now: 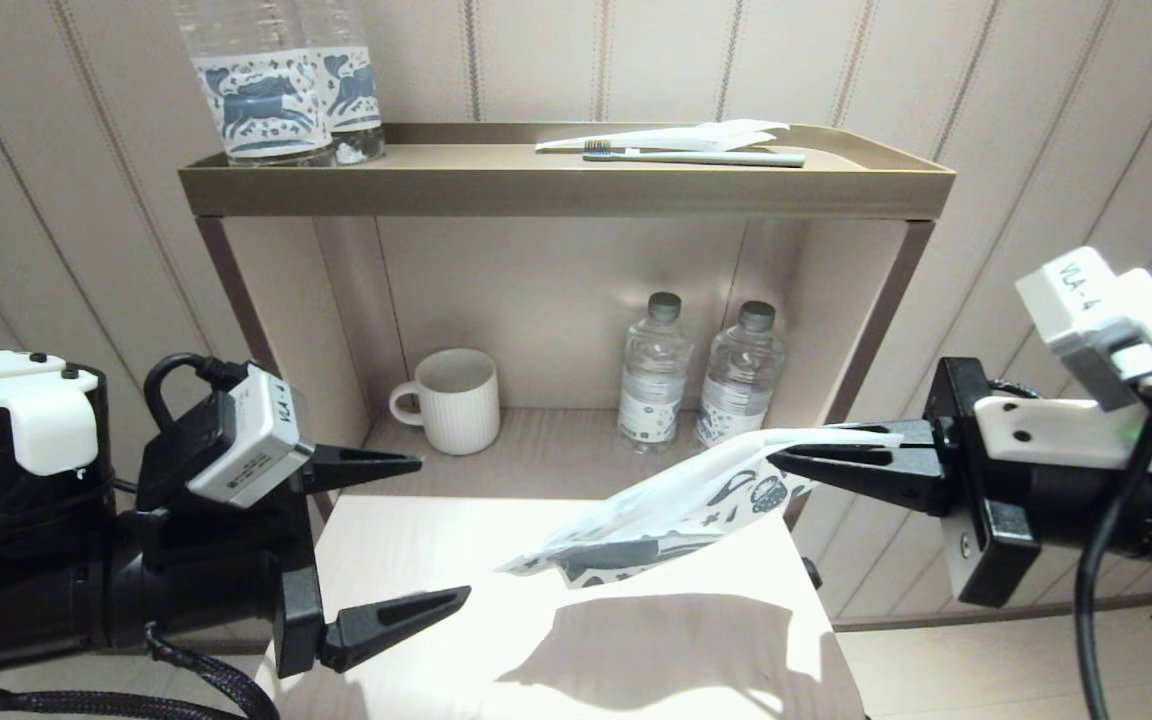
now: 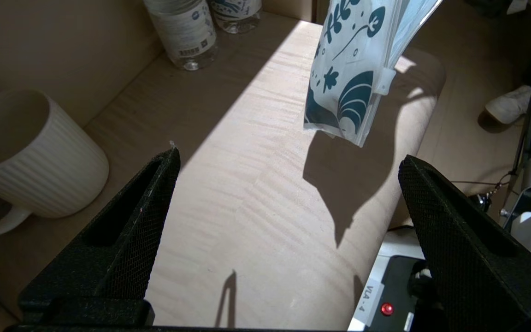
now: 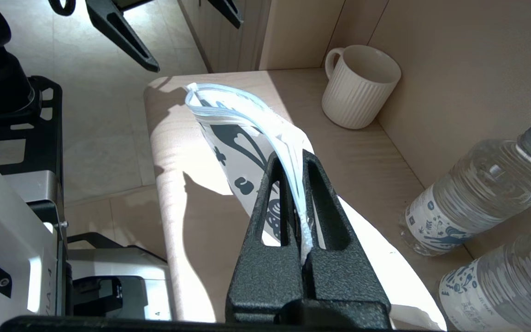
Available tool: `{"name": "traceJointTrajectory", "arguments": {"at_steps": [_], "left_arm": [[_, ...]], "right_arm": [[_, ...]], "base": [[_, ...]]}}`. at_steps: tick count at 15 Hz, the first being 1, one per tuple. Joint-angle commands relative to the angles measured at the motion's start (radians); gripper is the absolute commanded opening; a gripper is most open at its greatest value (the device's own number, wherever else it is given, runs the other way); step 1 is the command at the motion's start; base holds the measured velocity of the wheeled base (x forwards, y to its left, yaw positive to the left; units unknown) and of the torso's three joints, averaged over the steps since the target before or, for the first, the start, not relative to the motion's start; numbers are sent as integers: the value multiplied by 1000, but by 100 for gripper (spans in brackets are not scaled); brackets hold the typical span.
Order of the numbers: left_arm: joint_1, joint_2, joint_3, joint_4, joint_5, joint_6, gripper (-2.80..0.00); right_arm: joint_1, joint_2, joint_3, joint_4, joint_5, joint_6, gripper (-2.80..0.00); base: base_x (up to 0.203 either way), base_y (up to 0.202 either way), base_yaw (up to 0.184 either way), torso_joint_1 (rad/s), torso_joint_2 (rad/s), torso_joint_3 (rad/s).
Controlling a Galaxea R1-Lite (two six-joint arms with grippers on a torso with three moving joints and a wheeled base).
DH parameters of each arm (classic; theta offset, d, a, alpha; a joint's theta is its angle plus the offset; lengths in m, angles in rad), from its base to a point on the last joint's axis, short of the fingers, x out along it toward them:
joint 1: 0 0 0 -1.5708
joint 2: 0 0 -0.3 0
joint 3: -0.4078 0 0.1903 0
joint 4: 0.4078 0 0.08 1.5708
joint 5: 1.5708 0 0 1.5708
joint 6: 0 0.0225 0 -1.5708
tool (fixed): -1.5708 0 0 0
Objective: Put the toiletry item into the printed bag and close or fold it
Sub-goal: Hand it to the other hand
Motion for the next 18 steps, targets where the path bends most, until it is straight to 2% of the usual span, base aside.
{"name": "traceJointTrajectory", "arguments": {"at_steps": [1,3,6,9,18], "left_arm": [[-17,12,2,-3,-5,1,0],[-45,36,1,-3,-9,-1,0],[-127,82,7,-7,-1,-7,0],[-168,125,4,-12,0,-12,0],[-181,180,-12,-14,-1,-31,0]], "right_arm": [[2,5,-1,-3,4,-1,-280],[5,16,-4,-5,3,-2,-280],[13,49,-10,-10,3,-2,-280],[46,68,-6,-11,2,-2,-280],[83,98,-11,-12,-3,-2,-280]], "base": [[0,0,0,0,0,0],[0,0,0,0,0,0],[0,0,0,0,0,0],[0,0,0,0,0,0],[0,0,0,0,0,0]]}}
